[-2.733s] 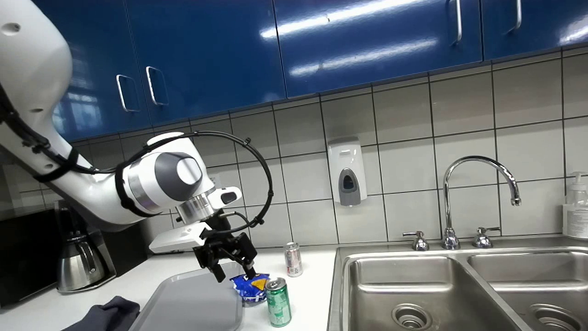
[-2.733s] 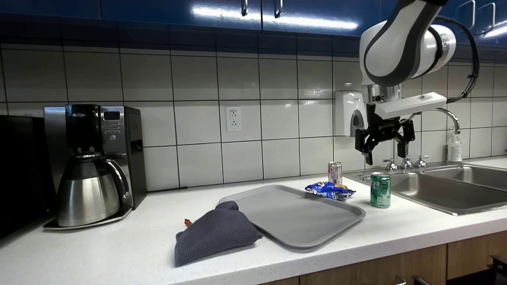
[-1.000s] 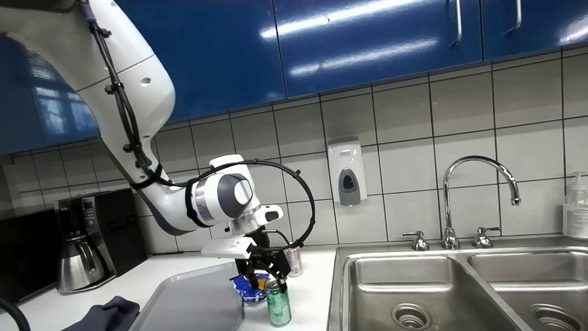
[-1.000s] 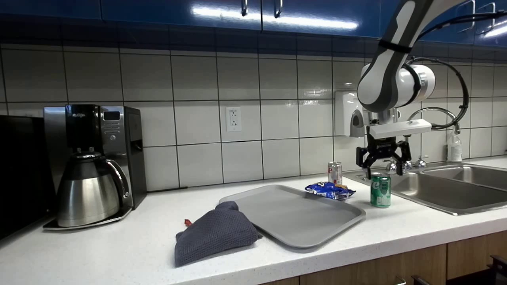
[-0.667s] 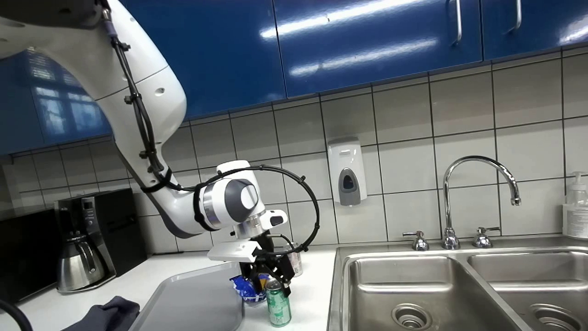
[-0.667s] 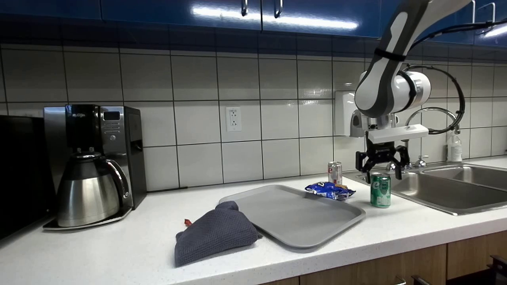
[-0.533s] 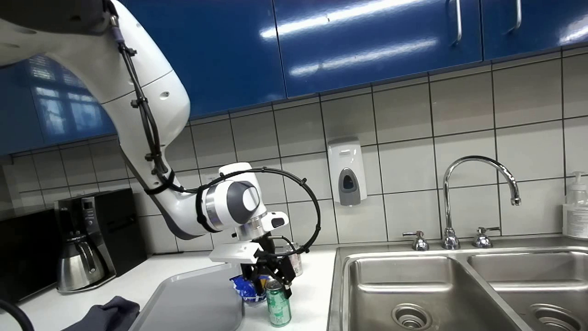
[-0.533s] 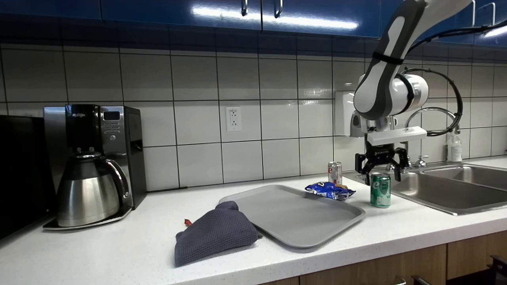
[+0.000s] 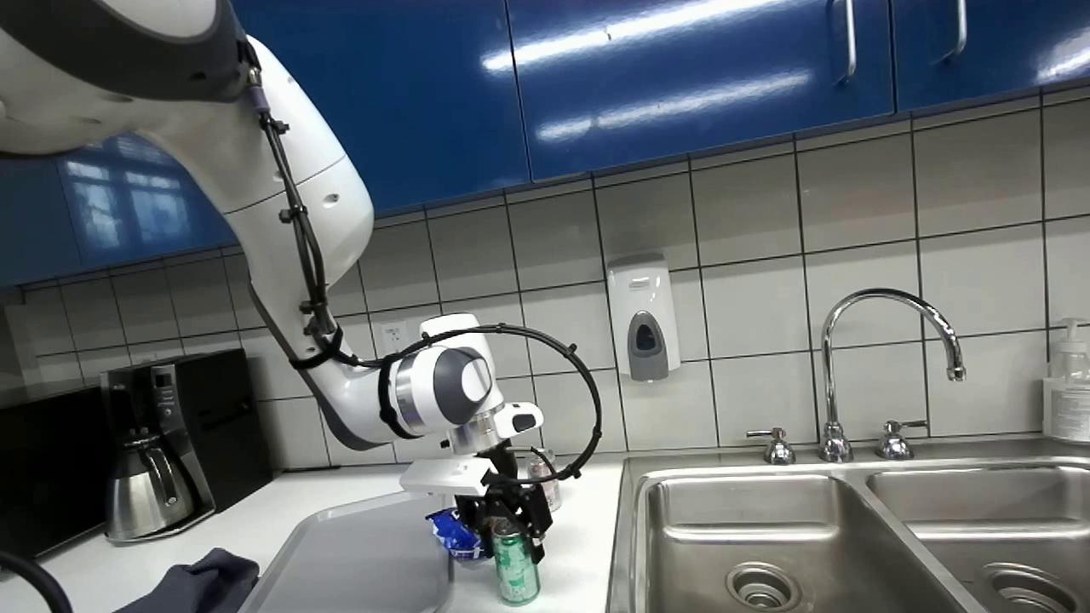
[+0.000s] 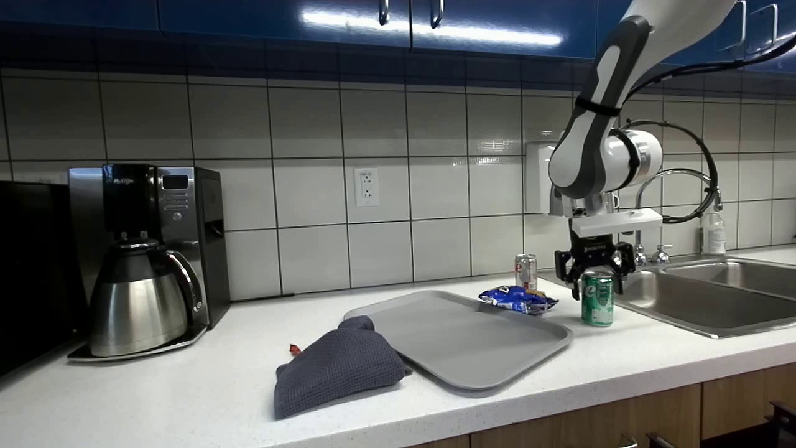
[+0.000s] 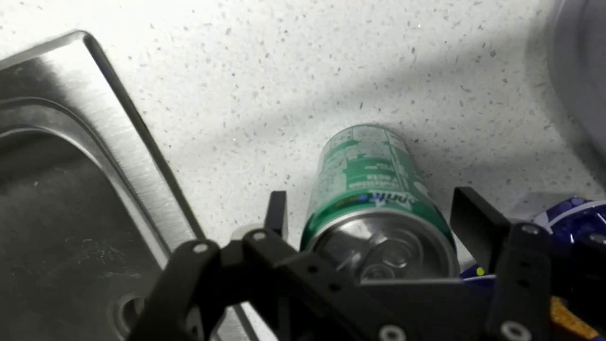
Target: Put the green and gray cans on the tray
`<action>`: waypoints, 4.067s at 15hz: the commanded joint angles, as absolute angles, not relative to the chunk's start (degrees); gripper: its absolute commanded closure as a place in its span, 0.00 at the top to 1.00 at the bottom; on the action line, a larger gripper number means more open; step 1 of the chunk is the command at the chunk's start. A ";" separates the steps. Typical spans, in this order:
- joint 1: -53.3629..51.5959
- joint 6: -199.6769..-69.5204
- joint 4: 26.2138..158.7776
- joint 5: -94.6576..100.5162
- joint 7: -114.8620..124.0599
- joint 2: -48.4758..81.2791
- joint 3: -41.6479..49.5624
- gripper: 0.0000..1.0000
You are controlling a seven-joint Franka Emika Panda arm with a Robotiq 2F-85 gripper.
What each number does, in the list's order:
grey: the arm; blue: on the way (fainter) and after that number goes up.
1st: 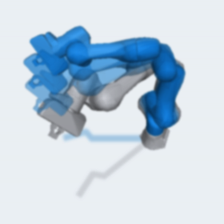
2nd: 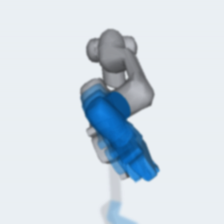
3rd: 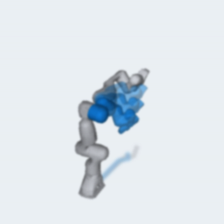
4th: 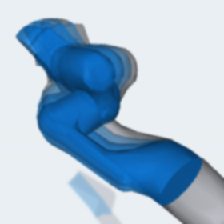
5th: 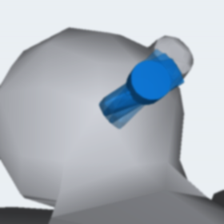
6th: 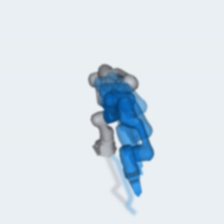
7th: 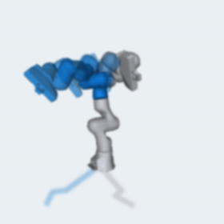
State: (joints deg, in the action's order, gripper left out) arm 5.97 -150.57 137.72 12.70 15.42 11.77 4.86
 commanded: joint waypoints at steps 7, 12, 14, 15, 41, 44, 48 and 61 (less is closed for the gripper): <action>4.85 -152.24 136.77 11.56 12.24 11.83 6.39 0.40; 4.23 -153.77 138.41 11.89 12.55 8.79 6.35 0.40; 3.66 -153.61 138.86 12.29 13.02 7.56 6.26 0.40; 3.29 -153.41 139.15 12.50 13.28 6.78 6.15 0.40; -7.54 -150.16 142.47 12.24 16.00 -1.45 -5.97 0.40; -8.65 -149.38 141.93 11.89 15.87 -0.80 -7.25 0.40; -9.85 -147.99 141.23 10.47 14.83 0.41 -8.51 0.40; -10.58 -148.26 141.61 8.60 13.07 3.21 -8.79 0.40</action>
